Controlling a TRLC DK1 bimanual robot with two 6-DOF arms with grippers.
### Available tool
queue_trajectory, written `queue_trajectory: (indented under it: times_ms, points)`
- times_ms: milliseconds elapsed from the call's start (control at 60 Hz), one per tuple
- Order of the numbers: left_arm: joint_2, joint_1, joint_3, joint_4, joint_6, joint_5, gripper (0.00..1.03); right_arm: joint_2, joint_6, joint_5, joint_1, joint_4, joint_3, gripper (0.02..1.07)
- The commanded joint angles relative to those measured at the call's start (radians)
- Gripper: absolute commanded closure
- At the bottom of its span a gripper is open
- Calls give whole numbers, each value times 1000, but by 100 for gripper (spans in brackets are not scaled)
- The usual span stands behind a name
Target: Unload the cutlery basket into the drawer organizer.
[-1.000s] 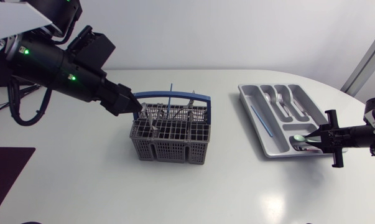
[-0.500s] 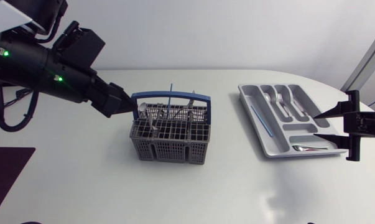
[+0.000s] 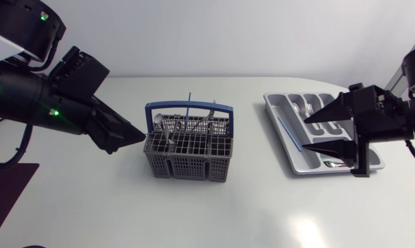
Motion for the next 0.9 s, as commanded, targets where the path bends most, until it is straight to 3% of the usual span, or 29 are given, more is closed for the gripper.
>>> queue_trajectory:
  times_ms: [0, 50, 200, 267, 417, 667, 883]
  points:
    - [-19, 20, -42, 11, 45, -3, 37, -13, 279, 31, 100, 43, 28, 31]
    - [-28, 25, -68, 33, 63, -2, 37, -13, 391, 71, 162, 72, 38, 31]
    - [-64, 12, -176, 137, 114, 17, 34, -10, 514, 160, 298, 106, 38, 31]
    - [-102, -20, -251, 248, 135, 17, 32, -11, 536, 162, 326, 116, 28, 31]
    - [-137, -71, -351, 390, 215, 9, 29, -13, 568, 185, 378, 127, 3, 31]
    - [-67, -52, -458, 634, 311, -5, 28, -42, 600, 186, 401, 145, -29, 31]
    - [-8, -23, -489, 774, 359, -3, 25, -60, 599, 188, 412, 155, -69, 31]
